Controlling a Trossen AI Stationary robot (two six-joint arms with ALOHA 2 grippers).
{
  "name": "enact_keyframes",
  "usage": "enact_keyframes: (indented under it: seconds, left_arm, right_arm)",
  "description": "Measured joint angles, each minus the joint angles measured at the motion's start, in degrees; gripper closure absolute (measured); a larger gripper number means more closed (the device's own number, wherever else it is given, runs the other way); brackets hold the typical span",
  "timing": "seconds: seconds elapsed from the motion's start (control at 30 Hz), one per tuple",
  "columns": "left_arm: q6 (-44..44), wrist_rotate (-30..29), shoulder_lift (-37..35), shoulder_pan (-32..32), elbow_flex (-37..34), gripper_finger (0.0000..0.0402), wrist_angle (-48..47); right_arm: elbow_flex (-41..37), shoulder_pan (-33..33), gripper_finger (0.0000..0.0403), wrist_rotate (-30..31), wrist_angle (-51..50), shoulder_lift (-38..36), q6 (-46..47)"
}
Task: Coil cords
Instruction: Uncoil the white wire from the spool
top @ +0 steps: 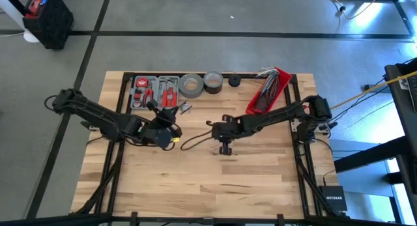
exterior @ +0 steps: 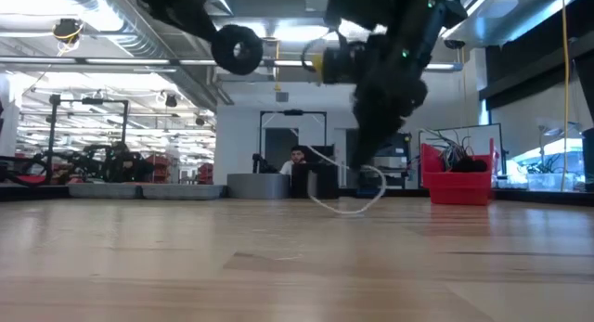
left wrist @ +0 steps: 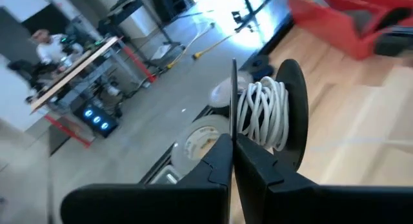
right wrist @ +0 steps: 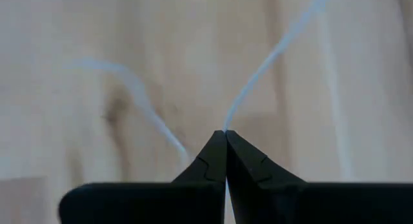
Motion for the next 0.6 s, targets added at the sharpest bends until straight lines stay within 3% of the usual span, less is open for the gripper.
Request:
enact_keyframes:
  seconds: [0.17, 0.3, 0.5, 0.6]
  left_arm:
    - [1.48, 0.82, -0.97, -3.49, 0.0, 0.0396, -0.01]
    - [2.37, 5.35, -1.0, -4.0, 0.0, 0.0396, -0.1]
    - [3.32, 9.02, -1.08, -3.46, 0.0, 0.0396, -0.06]
    - [5.17, 10.91, -1.08, -3.49, 0.0, 0.0396, 0.04]
  right_arm:
    - [-0.04, -1.83, 0.0397, 7.62, -6.57, -0.14, 6.33]
    - [-0.04, -1.73, 0.039, 11.59, -7.44, -0.85, 7.02]
    - [-0.04, -1.64, 0.0324, 13.9, -7.28, -3.94, 7.68]
    - [-0.04, -1.64, 0.0282, 11.78, -6.65, -5.7, 7.09]
